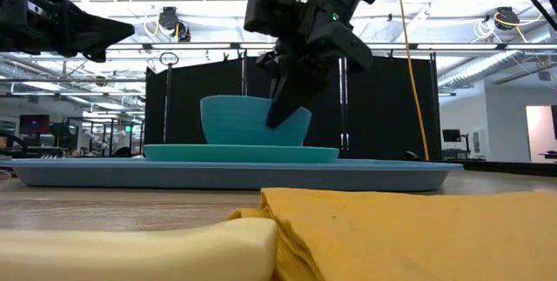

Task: Set up tray
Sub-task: Put the blue bowl on top of the blue plate, then put the pink cup on the blue serving tray to the top right of the blue plate

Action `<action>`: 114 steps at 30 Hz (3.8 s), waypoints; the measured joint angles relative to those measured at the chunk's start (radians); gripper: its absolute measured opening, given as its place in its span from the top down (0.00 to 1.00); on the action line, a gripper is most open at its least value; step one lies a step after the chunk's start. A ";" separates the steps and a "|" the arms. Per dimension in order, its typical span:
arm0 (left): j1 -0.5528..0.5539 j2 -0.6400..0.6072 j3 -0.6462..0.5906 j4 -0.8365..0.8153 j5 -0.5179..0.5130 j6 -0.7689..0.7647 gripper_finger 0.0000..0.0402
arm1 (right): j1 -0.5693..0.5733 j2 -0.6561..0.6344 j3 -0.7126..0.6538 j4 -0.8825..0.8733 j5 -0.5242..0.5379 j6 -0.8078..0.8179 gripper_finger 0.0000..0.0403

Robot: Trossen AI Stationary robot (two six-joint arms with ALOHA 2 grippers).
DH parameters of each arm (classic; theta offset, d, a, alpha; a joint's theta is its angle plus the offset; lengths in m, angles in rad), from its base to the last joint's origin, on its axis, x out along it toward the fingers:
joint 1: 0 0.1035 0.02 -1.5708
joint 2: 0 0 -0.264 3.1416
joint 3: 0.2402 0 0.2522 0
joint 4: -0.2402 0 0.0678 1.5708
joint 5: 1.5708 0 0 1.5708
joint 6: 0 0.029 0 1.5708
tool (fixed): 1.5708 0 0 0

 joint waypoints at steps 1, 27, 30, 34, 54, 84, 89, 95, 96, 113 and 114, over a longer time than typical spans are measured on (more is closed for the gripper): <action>0.000 0.000 0.000 0.000 0.000 0.000 0.94 | 0.000 0.000 0.000 -0.001 -0.001 0.000 1.00; 0.000 0.000 0.000 0.000 0.000 0.000 0.94 | 0.000 0.000 0.000 0.007 0.001 -0.001 0.97; 0.000 0.000 0.000 0.000 0.000 0.000 0.94 | 0.000 0.000 0.000 0.007 0.001 0.000 0.96; 0.000 0.000 0.000 0.000 0.000 0.000 0.94 | 0.002 0.000 0.000 0.006 0.000 0.000 0.96; 0.000 0.000 0.000 0.000 0.000 0.000 0.94 | 0.015 -0.026 -0.001 0.029 0.007 -0.018 0.74; 0.000 0.000 0.000 0.000 0.000 0.000 0.94 | -0.214 -0.204 -0.001 -0.032 0.157 -0.132 0.77; 0.000 0.000 0.000 0.001 0.000 0.000 0.94 | -0.278 -0.203 -0.001 -0.027 0.130 -0.157 0.77; 0.000 0.000 0.000 0.000 0.000 0.000 0.94 | -0.337 -0.203 -0.001 -0.012 0.129 -0.184 0.77; 0.000 0.000 0.000 0.000 0.000 0.000 0.94 | -0.346 -0.203 -0.001 -0.014 0.129 -0.194 0.77; 0.000 0.000 0.000 0.000 0.000 0.000 0.94 | -0.477 -0.187 0.000 -0.036 0.027 -0.235 0.77; 0.000 0.000 0.000 0.000 0.000 0.000 0.94 | -0.483 -0.186 0.000 -0.044 0.013 -0.234 0.77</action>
